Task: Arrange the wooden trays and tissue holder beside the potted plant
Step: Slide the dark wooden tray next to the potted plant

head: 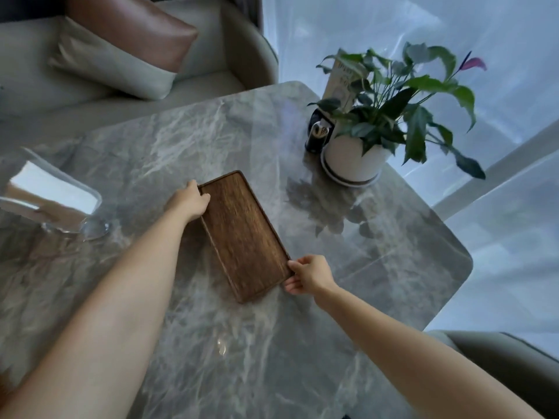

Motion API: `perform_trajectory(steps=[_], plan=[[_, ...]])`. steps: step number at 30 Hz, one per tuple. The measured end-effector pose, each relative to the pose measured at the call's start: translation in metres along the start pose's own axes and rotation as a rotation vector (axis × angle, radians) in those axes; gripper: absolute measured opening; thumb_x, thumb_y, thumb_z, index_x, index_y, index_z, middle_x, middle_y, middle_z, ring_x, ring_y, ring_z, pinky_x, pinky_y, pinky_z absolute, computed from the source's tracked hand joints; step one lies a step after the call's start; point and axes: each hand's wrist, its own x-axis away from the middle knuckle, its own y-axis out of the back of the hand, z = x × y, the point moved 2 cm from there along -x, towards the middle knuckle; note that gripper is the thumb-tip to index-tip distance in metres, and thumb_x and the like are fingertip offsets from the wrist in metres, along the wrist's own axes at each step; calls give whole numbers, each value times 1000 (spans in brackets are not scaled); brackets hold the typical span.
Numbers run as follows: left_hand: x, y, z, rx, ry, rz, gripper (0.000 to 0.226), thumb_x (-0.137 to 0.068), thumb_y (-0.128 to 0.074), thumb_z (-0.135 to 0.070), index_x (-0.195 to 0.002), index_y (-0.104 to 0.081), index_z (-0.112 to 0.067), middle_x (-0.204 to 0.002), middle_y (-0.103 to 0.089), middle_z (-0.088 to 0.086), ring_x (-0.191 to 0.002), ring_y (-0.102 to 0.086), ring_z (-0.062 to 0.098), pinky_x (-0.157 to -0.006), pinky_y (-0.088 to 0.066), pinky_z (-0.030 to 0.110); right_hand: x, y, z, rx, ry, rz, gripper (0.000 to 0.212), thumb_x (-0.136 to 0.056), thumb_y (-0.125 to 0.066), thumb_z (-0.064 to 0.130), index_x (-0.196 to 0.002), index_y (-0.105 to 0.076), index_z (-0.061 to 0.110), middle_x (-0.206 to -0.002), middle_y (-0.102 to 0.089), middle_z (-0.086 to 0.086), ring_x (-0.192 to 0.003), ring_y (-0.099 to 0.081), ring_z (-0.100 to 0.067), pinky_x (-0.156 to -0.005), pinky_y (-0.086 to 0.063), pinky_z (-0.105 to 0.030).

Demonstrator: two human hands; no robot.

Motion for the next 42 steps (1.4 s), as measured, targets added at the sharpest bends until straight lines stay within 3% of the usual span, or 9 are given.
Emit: perform_trajectory(steps=[6, 12, 22, 27, 31, 34, 36, 39, 42], plan=[[-17, -10, -63, 48, 43, 3, 50, -91, -45, -36, -129, -35, -6, -132, -49, 27, -120, -48, 41, -95, -43, 41, -47, 63, 43, 95, 67, -50, 25, -91, -50, 7, -66, -46, 7, -25, -48, -1, -21, -48, -9, -27, -42, -17], [-35, -26, -112, 95, 28, 18, 47, -91, -47, -32, -127, -38, -3, -127, -54, 27, -112, -56, 41, -92, -45, 40, -90, 112, 74, 219, 76, -35, 23, -91, -49, 6, -68, -47, 5, -51, -52, -15, -24, -49, -10, -29, -45, -19], [-60, -47, -153, 89, 37, 77, 47, -90, -48, -30, -126, -40, -1, -121, -57, 31, -108, -57, 42, -88, -46, 38, -139, 149, 88, 338, 31, -2, 29, -91, -49, 8, -62, -53, 4, -48, -57, -14, -41, -57, -21, -39, -53, -26], [-64, -48, -164, 32, 19, 100, 44, -91, -46, -30, -124, -40, -1, -112, -63, 31, -80, -65, 35, -75, -47, 33, -144, 152, 86, 346, 17, 27, 25, -92, -48, 8, -67, -53, 4, -48, -59, -13, -39, -58, -18, -38, -54, -26], [-68, -50, -172, -3, 5, 99, 44, -91, -45, -30, -125, -39, -2, -104, -67, 29, -60, -54, 27, -64, -40, 29, -147, 156, 84, 352, 20, 40, 26, -92, -47, 7, -67, -52, 4, -51, -59, -15, -34, -58, -14, -37, -53, -24], [-70, -53, -177, 27, -7, 112, 42, -91, -46, -29, -122, -42, -1, -106, -65, 29, -71, -63, 33, -66, -43, 31, -148, 160, 82, 342, 19, 28, 25, -92, -46, 6, -69, -51, 1, -52, -58, -17, -31, -57, -13, -36, -52, -24], [-70, -55, -179, 57, -19, 114, 44, -90, -48, -28, -124, -41, 0, -118, -59, 30, -92, -65, 38, -76, -48, 34, -147, 161, 82, 340, 19, 19, 23, -93, -46, 6, -71, -51, 0, -52, -58, -16, -32, -57, -13, -37, -53, -25], [-66, -59, -181, 98, -33, 118, 48, -90, -50, -27, -129, -39, -1, -131, -50, 29, -116, -52, 41, -94, -44, 40, -144, 163, 81, 348, 28, 12, 16, -93, -45, 6, -80, -51, -1, -53, -58, -15, -32, -57, -13, -36, -53, -24], [-58, -62, -181, 153, -68, 124, 52, -90, -51, -27, -134, -34, -4, -134, -48, 27, -122, -47, 41, -96, -41, 39, -140, 162, 81, 401, 61, -8, 24, -93, -44, 6, -70, -49, 3, -52, -57, -13, -38, -57, -17, -39, -54, -26]])
